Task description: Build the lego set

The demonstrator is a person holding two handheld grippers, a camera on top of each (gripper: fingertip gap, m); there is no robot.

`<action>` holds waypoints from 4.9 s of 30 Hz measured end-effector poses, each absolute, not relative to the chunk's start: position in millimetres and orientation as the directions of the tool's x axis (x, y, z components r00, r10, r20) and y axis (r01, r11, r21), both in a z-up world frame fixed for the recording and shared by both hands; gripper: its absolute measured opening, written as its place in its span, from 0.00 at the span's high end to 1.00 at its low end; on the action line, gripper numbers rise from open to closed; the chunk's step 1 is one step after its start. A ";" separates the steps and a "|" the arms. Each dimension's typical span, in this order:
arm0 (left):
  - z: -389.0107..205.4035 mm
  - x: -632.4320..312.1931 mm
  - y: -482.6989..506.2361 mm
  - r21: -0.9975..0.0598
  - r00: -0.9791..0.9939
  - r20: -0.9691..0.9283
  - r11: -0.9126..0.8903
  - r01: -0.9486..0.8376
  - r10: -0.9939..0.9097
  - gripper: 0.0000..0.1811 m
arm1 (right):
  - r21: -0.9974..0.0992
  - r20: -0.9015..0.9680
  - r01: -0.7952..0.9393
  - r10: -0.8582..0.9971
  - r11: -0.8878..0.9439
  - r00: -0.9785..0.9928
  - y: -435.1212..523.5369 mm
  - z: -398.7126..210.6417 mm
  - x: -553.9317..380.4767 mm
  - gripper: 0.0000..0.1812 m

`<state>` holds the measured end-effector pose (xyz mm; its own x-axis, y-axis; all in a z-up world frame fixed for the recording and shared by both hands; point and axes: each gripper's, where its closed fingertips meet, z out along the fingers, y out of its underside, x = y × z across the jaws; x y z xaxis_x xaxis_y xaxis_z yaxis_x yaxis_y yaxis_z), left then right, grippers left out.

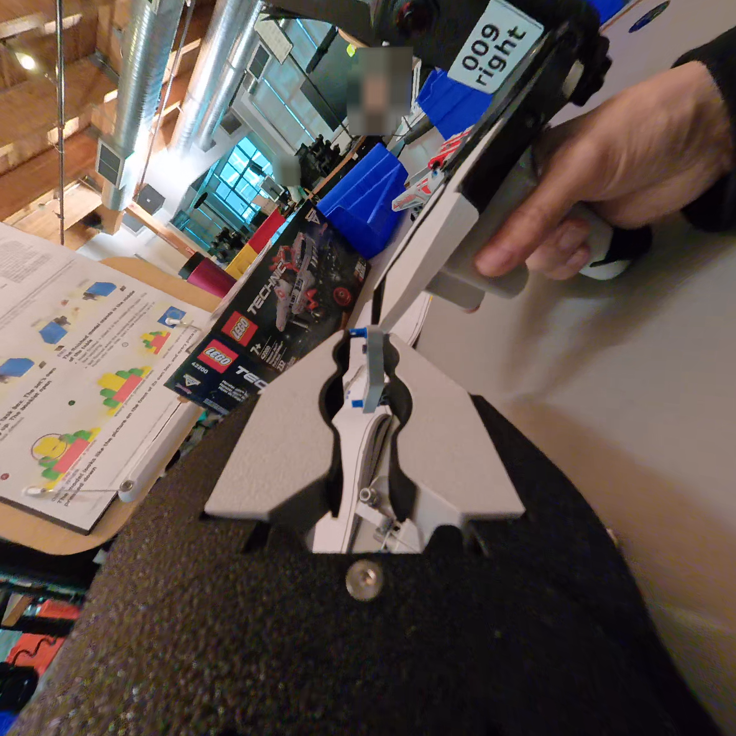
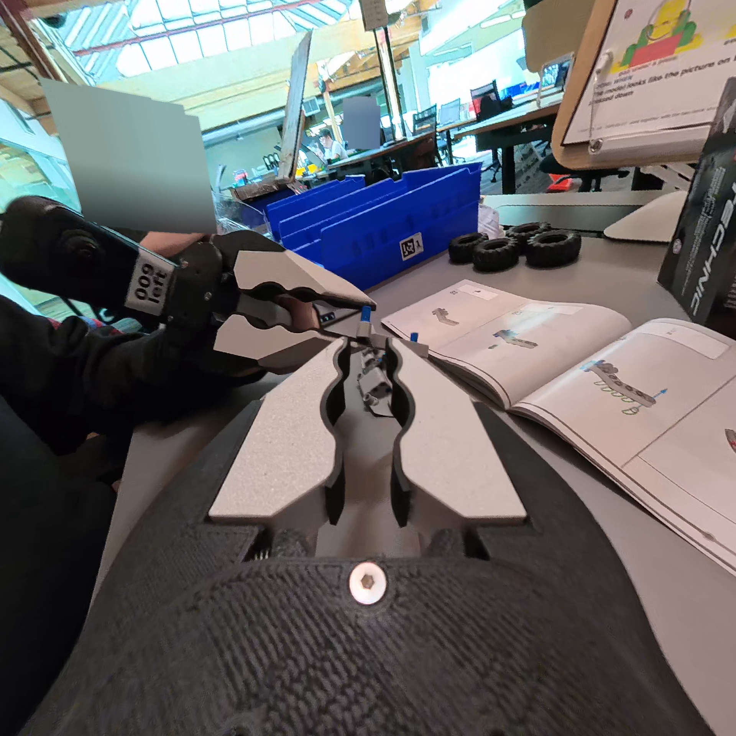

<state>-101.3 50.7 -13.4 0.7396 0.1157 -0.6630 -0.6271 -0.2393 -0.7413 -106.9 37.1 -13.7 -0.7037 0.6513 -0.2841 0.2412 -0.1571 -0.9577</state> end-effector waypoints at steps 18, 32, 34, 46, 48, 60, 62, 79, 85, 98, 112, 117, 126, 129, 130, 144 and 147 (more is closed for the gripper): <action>-14.9 -100.6 53.5 -0.687 0.687 -0.715 -0.320 -0.653 0.132 0.94 | -0.854 -0.514 0.351 0.515 -0.385 -0.686 42.5 -6.6 -106.0 0.97; -13.8 -100.1 52.6 -0.689 0.690 -0.714 -0.298 -0.661 0.121 0.96 | -0.757 -0.631 0.418 0.395 -0.503 -0.667 44.2 -4.4 -105.0 0.98; -14.9 -101.6 52.7 -0.667 0.668 -0.734 -0.312 -0.676 0.122 0.97 | -0.761 -0.625 0.410 0.396 -0.503 -0.673 44.4 -3.2 -104.5 0.97; -11.9 -103.7 45.3 -0.668 0.690 -0.720 -0.338 -0.663 0.071 0.97 | -0.820 -0.566 0.388 0.497 -0.420 -0.658 36.1 -9.2 -107.6 0.90; -12.4 -103.9 44.1 -0.701 0.728 -0.683 -0.333 -0.631 0.060 0.97 | -0.821 -0.563 0.388 0.488 -0.418 -0.667 30.7 -8.4 -105.5 0.95; 8.2 -98.9 37.9 -0.880 0.883 -0.464 -0.149 -0.450 0.074 0.96 | -0.374 -0.852 0.507 0.073 -0.777 -0.518 22.1 10.6 -103.3 0.96; 10.0 -98.1 37.8 -0.875 0.876 -0.476 -0.139 -0.463 0.079 0.96 | -0.266 -0.874 0.520 -0.024 -0.812 -0.485 22.2 11.4 -103.4 0.96; 6.9 -104.4 42.8 -0.745 0.743 -0.656 -0.271 -0.609 0.133 0.92 | -0.213 -0.893 0.478 -0.029 -0.852 -0.449 24.7 12.0 -101.5 0.97; 8.2 -103.9 43.8 -0.762 0.759 -0.639 -0.244 -0.600 0.127 0.92 | -0.230 -0.887 0.476 -0.018 -0.849 -0.461 23.8 15.0 -100.9 0.97; 6.0 -105.0 50.1 -0.850 0.850 -0.513 -0.209 -0.483 0.123 0.92 | -0.218 -0.887 0.486 -0.036 -0.846 -0.460 22.6 11.8 -103.2 0.97; 6.7 -108.3 54.2 -0.814 0.801 -0.571 -0.244 -0.527 0.177 0.94 | -0.233 -0.880 0.457 -0.014 -0.858 -0.475 23.5 11.2 -105.9 0.96; 12.0 -107.1 53.1 -0.815 0.787 -0.575 -0.241 -0.527 0.222 0.96 | -0.263 -0.865 0.443 0.006 -0.857 -0.501 20.9 17.6 -105.7 0.96; 4.4 -100.0 56.5 -0.790 0.796 -0.598 -0.236 -0.567 0.091 0.97 | -0.392 -0.838 0.465 0.100 -0.794 -0.537 27.9 13.6 -102.3 0.96; 0.6 -94.1 56.4 -0.777 0.794 -0.608 -0.227 -0.587 0.026 0.97 | -0.466 -0.809 0.474 0.144 -0.747 -0.569 26.1 12.2 -99.2 0.97; -1.0 -92.0 56.2 -0.774 0.793 -0.609 -0.224 -0.592 0.007 0.97 | -0.474 -0.804 0.485 0.136 -0.735 -0.579 24.8 13.0 -98.0 0.95; -2.6 -100.3 58.4 -0.809 0.812 -0.573 -0.235 -0.539 0.110 0.94 | -0.380 -0.842 0.474 0.086 -0.794 -0.532 24.3 6.9 -102.3 0.96; -4.5 -101.9 58.8 -0.819 0.823 -0.555 -0.248 -0.517 0.121 0.94 | -0.350 -0.854 0.474 0.068 -0.808 -0.515 22.9 5.0 -104.0 0.96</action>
